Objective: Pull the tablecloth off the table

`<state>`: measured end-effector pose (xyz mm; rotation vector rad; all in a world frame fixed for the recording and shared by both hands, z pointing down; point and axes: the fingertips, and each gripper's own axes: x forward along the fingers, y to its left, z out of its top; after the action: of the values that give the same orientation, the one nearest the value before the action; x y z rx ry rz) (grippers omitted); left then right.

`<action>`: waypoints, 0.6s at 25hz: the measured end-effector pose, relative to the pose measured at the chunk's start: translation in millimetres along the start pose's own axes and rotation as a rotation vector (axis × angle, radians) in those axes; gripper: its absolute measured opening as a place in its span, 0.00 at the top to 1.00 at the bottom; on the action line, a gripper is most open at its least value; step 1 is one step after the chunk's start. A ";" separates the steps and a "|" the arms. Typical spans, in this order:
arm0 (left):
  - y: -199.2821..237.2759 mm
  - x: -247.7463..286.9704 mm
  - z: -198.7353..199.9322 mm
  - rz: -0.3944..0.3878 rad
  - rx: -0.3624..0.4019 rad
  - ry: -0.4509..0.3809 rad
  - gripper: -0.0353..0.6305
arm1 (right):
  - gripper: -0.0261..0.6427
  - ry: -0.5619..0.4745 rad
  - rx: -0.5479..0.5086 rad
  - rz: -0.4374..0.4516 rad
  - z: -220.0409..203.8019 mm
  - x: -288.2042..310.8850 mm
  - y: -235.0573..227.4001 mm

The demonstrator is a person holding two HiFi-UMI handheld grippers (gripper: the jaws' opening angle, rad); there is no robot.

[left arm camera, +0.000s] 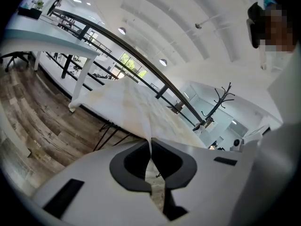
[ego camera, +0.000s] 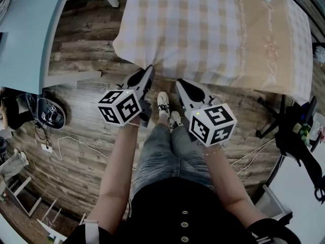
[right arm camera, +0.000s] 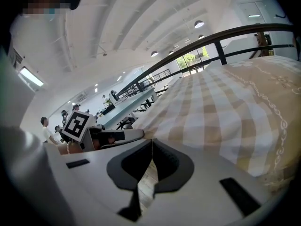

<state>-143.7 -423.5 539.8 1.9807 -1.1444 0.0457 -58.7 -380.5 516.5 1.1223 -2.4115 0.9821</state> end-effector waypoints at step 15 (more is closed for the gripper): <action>-67.3 -44.7 -61.8 0.012 -0.032 -0.090 0.92 | 0.92 -0.033 -0.075 0.031 -46.3 -81.8 6.1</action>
<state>-99.1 -334.4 519.4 1.9652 -1.2072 -0.0559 -10.9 -300.3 504.1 1.0872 -2.4769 0.8812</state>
